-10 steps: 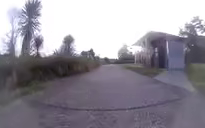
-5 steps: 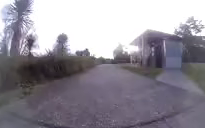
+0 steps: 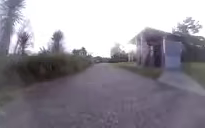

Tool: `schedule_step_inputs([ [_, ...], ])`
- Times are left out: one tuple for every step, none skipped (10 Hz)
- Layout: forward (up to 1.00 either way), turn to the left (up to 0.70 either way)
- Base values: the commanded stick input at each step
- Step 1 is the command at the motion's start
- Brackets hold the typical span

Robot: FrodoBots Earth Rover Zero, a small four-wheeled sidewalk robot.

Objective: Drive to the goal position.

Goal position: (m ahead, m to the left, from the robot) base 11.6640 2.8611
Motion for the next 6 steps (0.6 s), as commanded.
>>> schedule_step_inputs([
  [0.85, 0.0],
  [0.85, 0.0],
  [0.85, 0.0],
  [0.85, 0.0],
  [0.85, 0.0],
  [0.85, 0.0],
])
